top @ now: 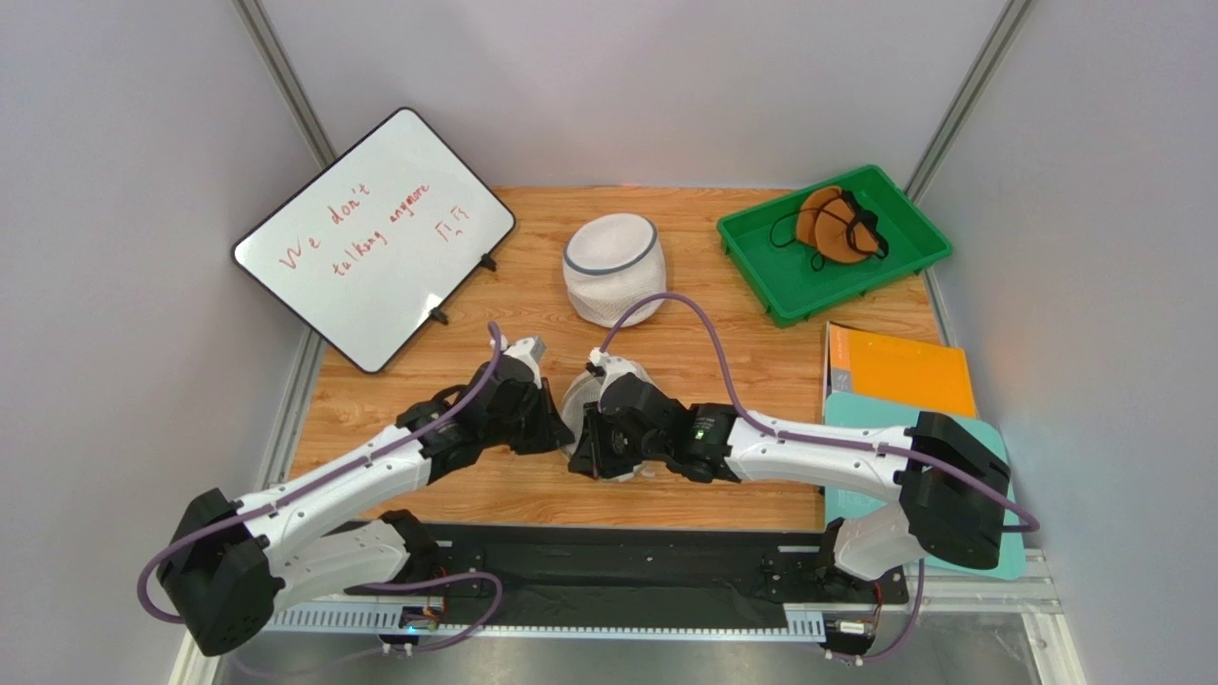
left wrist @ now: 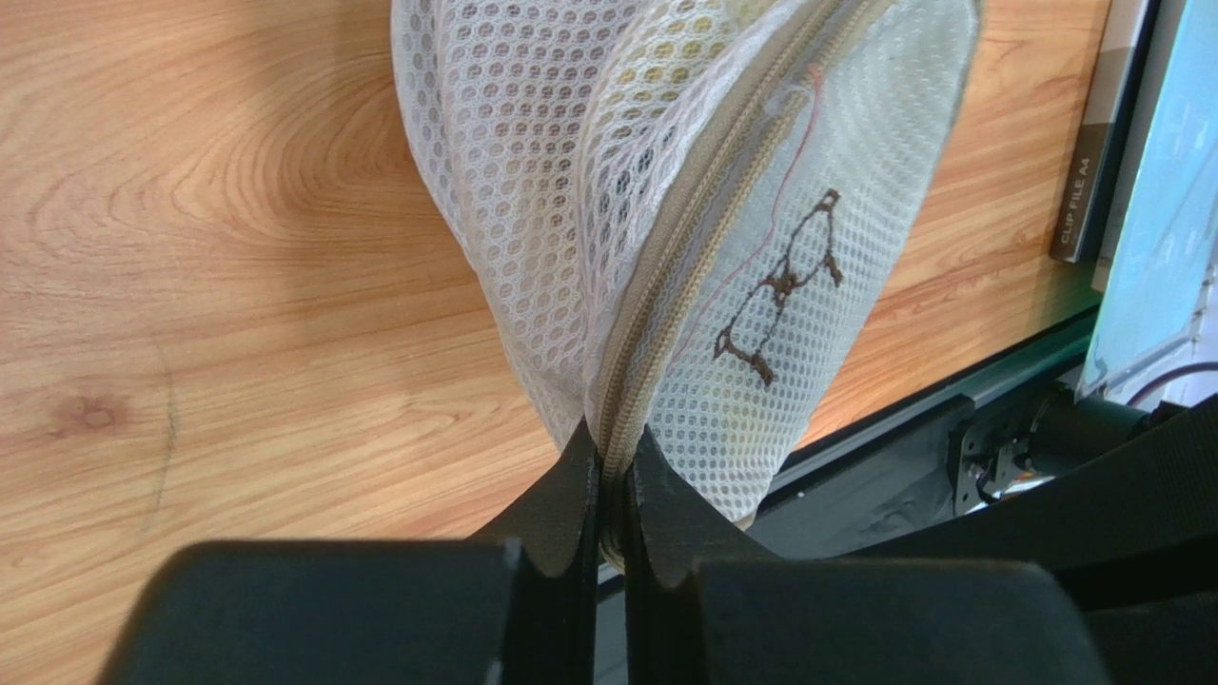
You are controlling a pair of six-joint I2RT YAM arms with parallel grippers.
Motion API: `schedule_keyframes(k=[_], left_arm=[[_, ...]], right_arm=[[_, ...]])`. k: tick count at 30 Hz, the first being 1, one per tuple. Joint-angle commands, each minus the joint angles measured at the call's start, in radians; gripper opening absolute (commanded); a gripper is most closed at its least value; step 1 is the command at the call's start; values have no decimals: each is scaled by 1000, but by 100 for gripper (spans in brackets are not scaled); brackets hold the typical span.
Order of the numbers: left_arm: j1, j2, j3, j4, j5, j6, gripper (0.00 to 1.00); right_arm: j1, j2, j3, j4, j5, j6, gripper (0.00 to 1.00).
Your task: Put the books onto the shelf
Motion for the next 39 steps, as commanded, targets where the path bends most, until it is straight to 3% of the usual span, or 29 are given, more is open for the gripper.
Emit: schedule_keyframes(k=[1,27,30,33,34,35,37,39], left_arm=[[-3,32,45,4,-38,9,0],[29,80,125,-24,-66,61,0],[29,75,125,-22,-48,62,9],[30,69,117,-21,-18,62,26],[29,66,114,-20,-11,59,42],[29,61,107,-20,-8,55,50],[26,46,97,-20,-3,49,59],[15,24,80,-20,-3,36,63]], right_arm=[[3,-17,20,37,-6,-12,0],[3,-113,-105,11,23,22,0],[3,-104,-89,11,23,17,0],[3,-90,-71,17,23,11,0],[3,-81,-66,20,20,9,0],[3,-78,-62,22,19,8,0],[3,-64,-47,25,16,2,0],[3,-57,-30,26,14,0,0]])
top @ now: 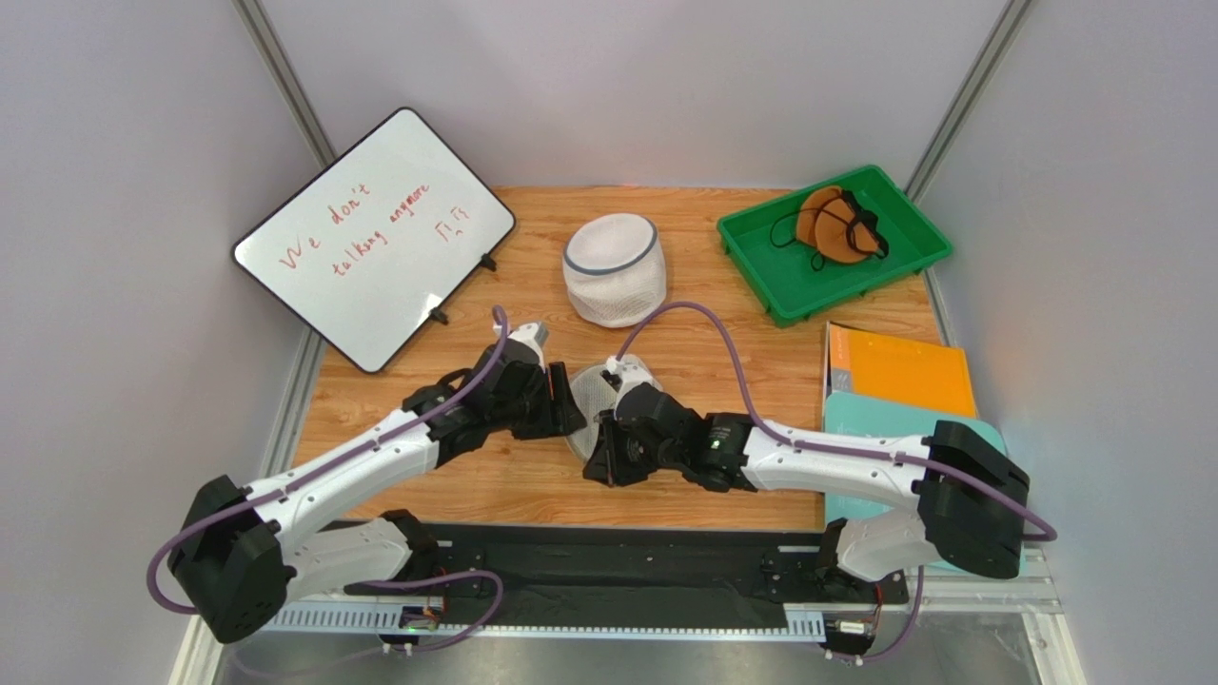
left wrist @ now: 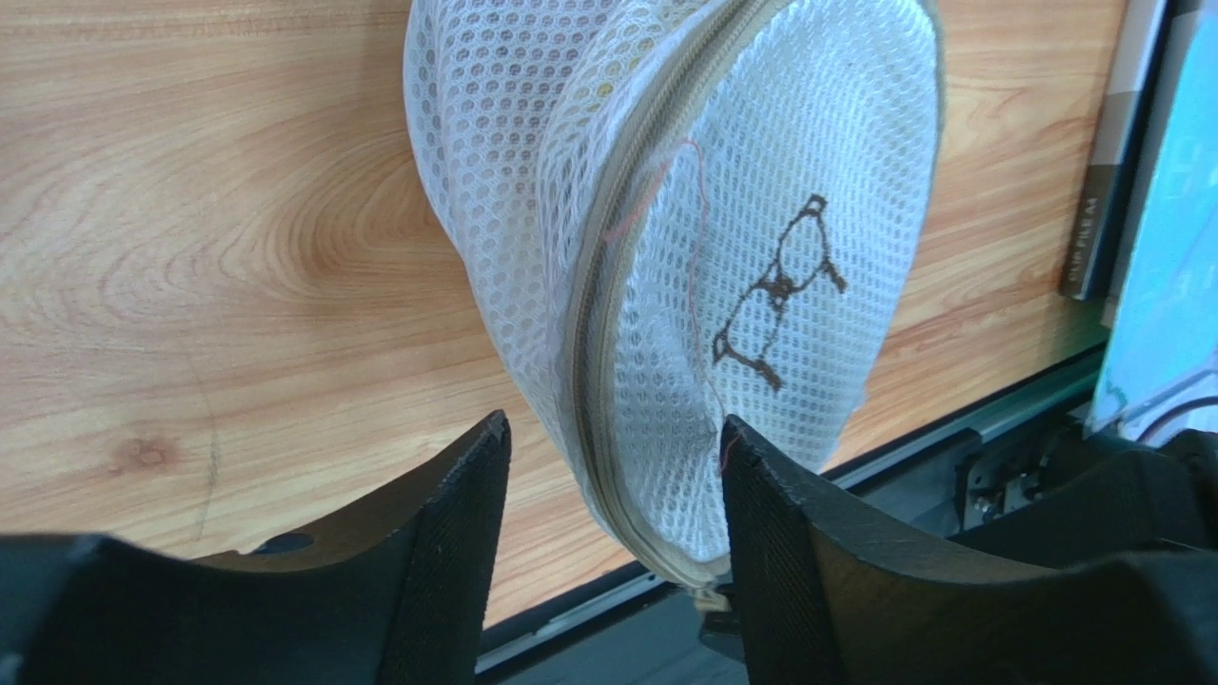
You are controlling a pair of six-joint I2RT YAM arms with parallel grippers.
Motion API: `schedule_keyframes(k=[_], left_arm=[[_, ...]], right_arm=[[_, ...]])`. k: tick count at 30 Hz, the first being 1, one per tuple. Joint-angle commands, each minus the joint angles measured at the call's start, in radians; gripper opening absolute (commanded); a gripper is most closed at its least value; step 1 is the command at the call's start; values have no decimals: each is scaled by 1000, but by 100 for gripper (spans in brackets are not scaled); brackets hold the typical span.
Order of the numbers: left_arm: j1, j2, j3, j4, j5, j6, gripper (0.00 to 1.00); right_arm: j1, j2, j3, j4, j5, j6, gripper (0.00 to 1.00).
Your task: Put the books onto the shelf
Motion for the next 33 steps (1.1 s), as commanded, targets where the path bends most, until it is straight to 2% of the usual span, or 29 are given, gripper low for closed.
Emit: schedule_keyframes(k=[1,8,11,12,18,21,33], left_arm=[[-12,-58,-12,10,12,-18,63],[-39,-74,-57,17,12,-50,59],[-41,-74,-66,24,12,-60,49],[-39,-72,-66,30,10,-61,39],[-41,-62,-51,23,-23,-58,10],[-41,-48,-41,21,-23,-64,1],[-38,-34,-17,3,-76,-66,0]], right_arm=[[3,25,70,19,-5,-15,0],[3,65,113,25,-17,-26,0],[3,71,121,30,-19,-29,0],[3,73,121,30,-19,-29,0],[3,67,110,28,-19,-25,0],[3,56,99,25,-16,-22,0],[3,-7,-3,17,-6,8,0]])
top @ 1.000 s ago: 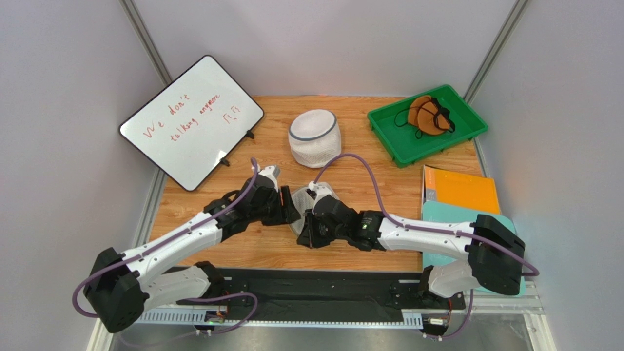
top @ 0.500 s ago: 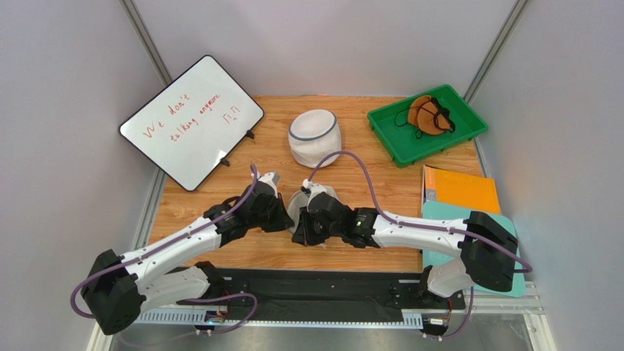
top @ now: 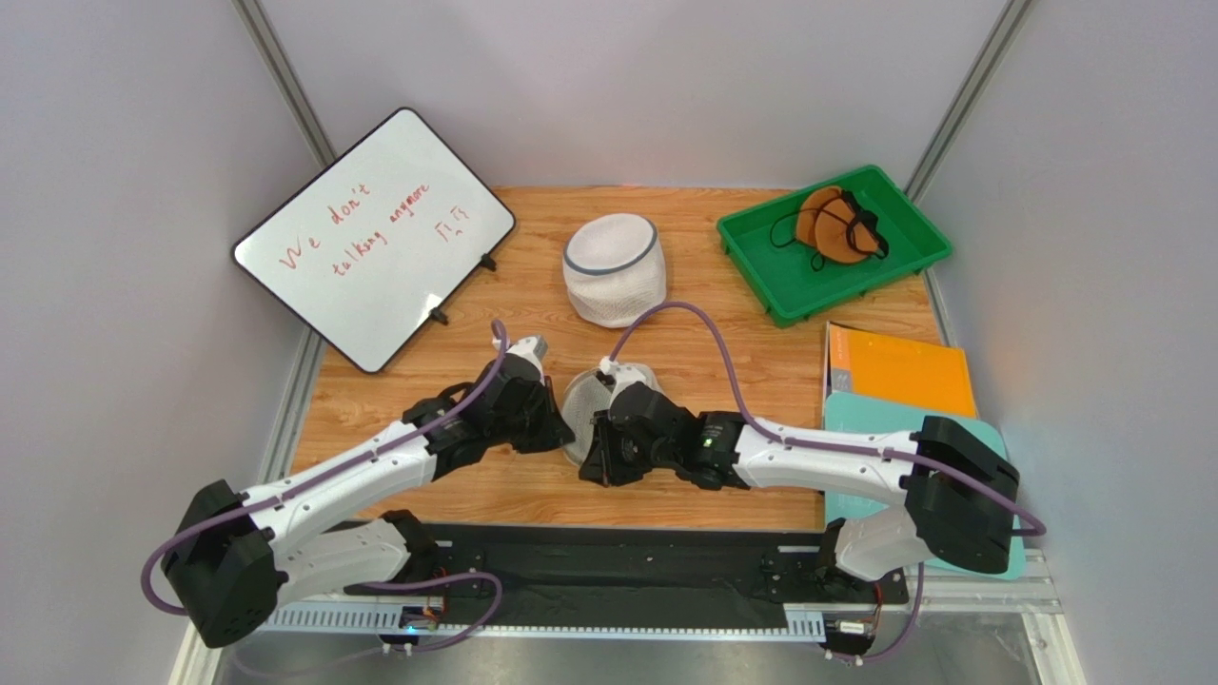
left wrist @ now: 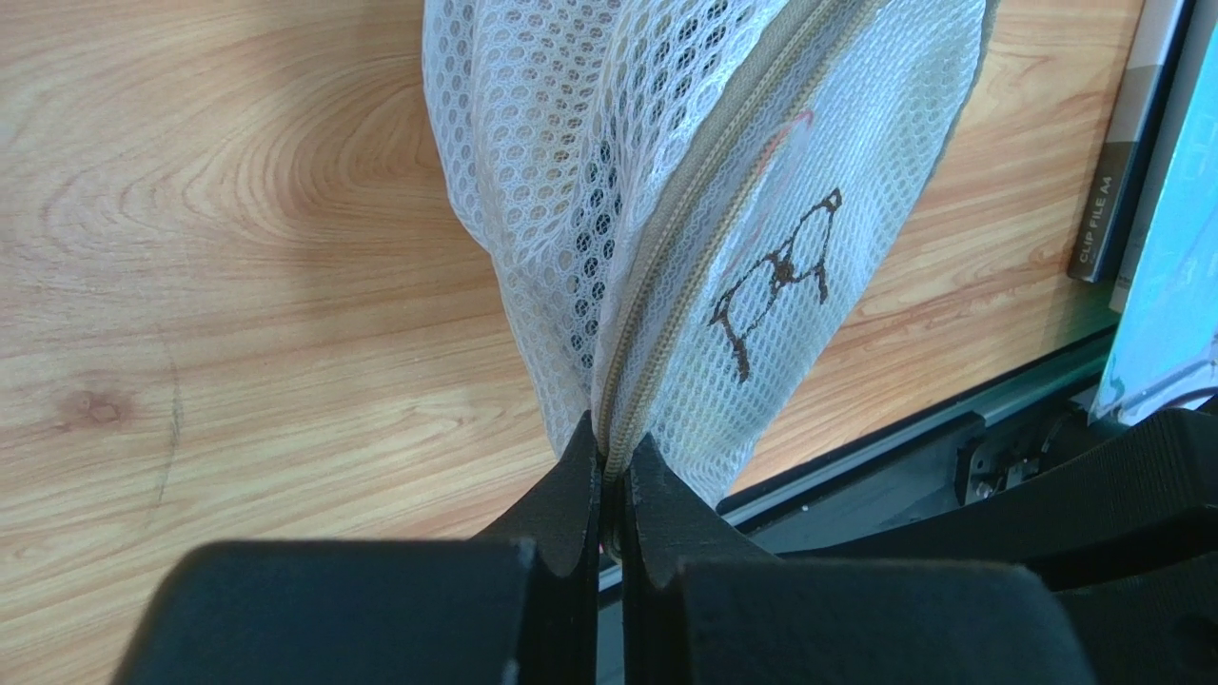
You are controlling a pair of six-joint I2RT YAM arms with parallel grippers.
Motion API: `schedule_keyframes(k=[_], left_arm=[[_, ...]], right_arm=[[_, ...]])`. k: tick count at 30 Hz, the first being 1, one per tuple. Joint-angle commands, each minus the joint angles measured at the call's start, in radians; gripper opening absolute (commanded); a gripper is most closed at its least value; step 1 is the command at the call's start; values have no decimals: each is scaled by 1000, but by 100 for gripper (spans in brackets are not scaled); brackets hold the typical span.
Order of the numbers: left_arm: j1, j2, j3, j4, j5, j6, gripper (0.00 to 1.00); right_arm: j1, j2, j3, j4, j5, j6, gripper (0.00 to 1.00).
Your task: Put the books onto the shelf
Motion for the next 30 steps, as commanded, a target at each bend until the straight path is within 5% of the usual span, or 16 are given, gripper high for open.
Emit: schedule_keyframes(k=[1,15,20,27,30], left_arm=[[3,5,48,-17,-59,0,0],[3,-15,53,-19,-59,6,1],[3,-54,62,-19,-50,28,28],[29,-111,73,-74,-52,48,28],[32,-137,67,-71,-48,51,51]], right_arm=[[3,-60,-44,9,10,17,0],[3,-118,-117,-49,76,24,0],[3,-120,-115,-91,78,6,0],[2,-147,-163,-123,86,11,0],[2,-159,-170,-143,87,6,0]])
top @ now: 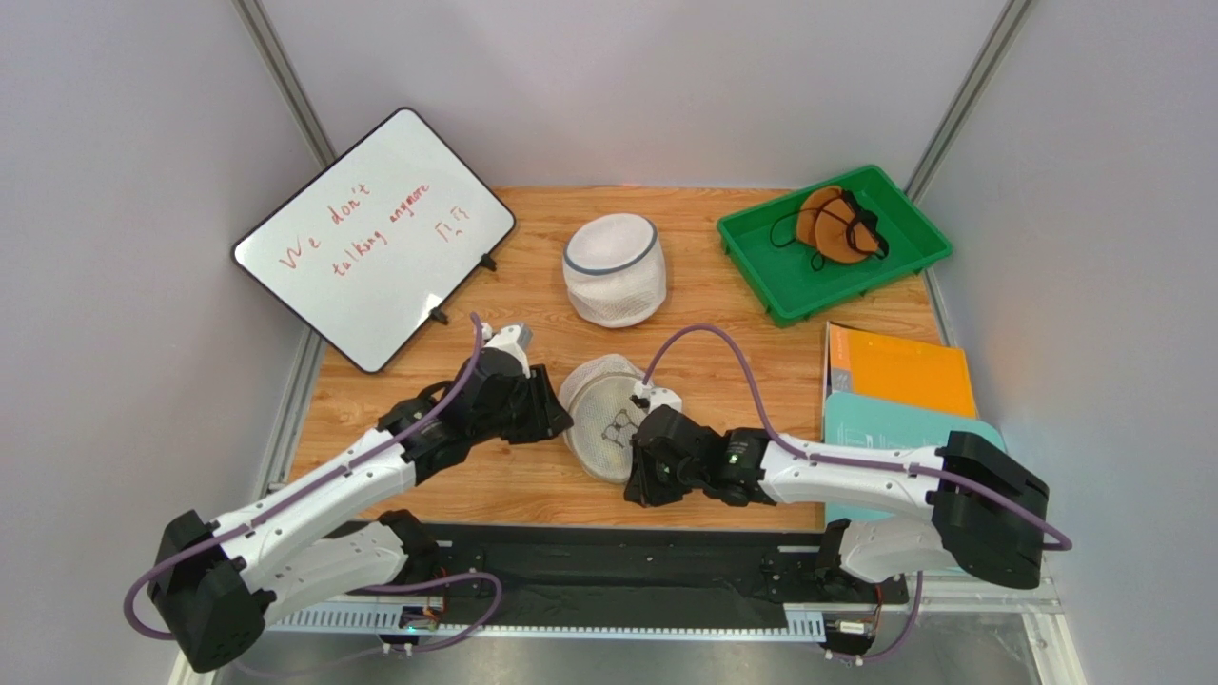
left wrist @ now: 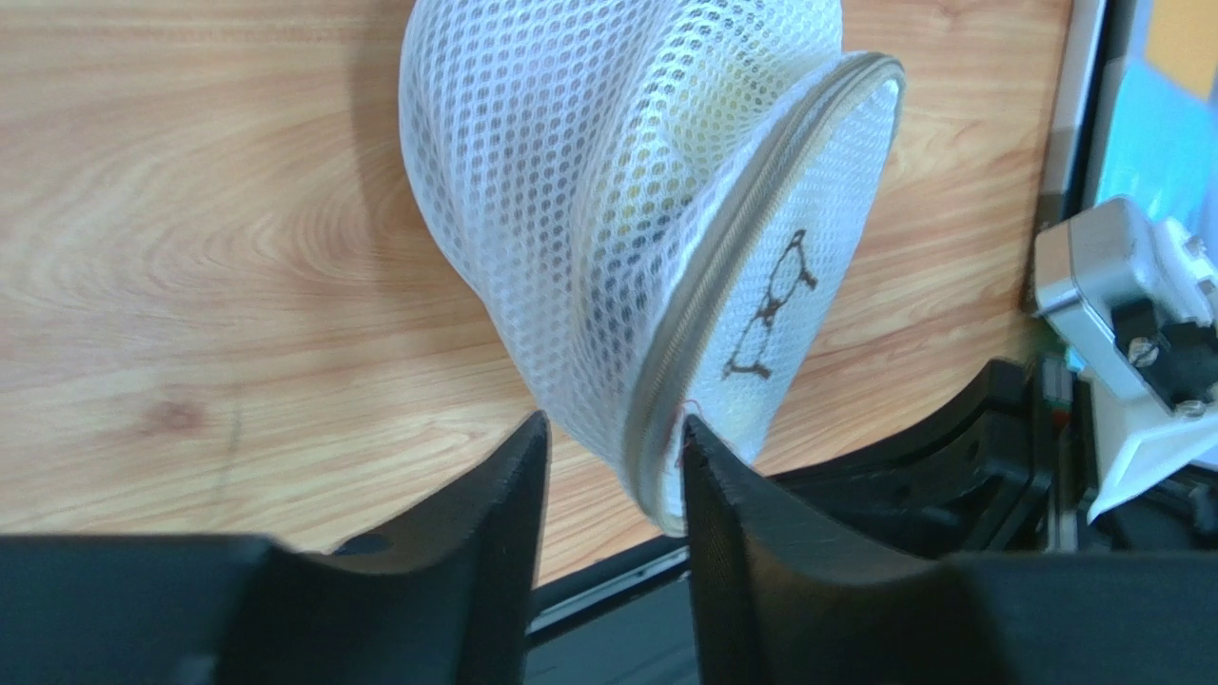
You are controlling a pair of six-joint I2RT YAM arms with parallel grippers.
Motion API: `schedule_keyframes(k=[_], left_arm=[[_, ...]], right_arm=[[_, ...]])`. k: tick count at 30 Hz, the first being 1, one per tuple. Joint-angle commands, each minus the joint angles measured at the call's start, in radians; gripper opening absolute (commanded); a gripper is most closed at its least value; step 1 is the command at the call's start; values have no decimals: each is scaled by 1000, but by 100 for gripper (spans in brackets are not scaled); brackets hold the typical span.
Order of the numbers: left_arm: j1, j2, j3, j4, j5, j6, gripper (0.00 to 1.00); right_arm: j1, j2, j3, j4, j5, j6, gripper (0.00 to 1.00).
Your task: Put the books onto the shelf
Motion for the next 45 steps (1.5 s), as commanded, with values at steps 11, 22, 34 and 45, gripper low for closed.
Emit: schedule_keyframes(k=[11,22,34,45], left_arm=[[59,-20,26,21,17,36,50],[71,21,14,124,117,56,47],[70,76,-32,202,200,50,47],[70,53,-68,225,220,28,47]], right_arm=[[2,-108,-53,-110,38,-44,0],[2,-136,-73,-110,46,-27,0],[3,-274,48,-397,153,-7,71],[2,-270,182,-210,171,-95,55]])
